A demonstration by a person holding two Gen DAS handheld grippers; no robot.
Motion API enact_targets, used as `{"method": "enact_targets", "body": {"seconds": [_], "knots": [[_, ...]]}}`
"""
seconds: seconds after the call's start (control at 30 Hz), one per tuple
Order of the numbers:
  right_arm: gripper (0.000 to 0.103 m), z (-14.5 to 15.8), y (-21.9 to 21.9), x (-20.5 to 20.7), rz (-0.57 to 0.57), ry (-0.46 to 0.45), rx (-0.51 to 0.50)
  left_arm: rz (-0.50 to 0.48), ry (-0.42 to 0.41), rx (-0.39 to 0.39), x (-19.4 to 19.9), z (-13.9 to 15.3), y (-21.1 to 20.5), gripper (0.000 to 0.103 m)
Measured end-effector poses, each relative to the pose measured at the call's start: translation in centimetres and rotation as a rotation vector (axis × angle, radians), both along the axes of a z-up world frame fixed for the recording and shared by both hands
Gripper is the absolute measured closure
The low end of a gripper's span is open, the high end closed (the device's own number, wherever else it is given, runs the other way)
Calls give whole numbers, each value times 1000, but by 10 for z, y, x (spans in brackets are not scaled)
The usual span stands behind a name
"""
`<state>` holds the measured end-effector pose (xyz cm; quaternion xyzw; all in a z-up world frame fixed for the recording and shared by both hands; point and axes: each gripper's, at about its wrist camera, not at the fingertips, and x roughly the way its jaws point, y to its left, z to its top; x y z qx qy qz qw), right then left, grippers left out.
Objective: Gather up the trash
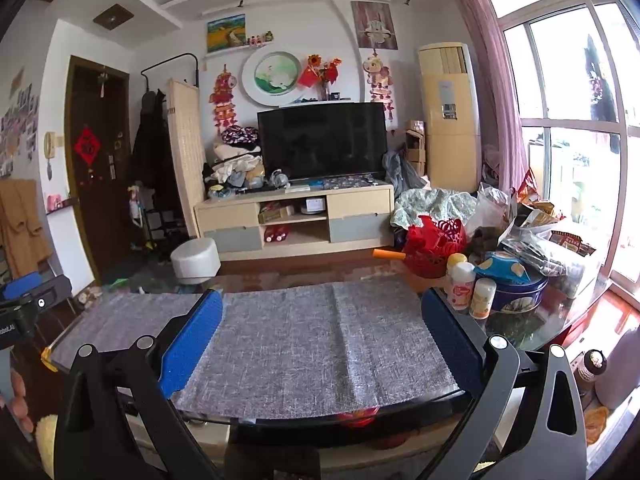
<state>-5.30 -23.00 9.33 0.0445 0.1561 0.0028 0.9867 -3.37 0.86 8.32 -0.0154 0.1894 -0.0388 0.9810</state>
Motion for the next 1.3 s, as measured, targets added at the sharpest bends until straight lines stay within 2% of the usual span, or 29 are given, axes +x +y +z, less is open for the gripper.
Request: {"method": "enact_targets", "body": {"seconds": [0.47,1.3], "knots": [[3,-1,1,9,29,14,-4,20,20,0,2,-6,0,8],[3,2,0,7,30,4,0,17,9,-2,2,-3,0,8]]}}
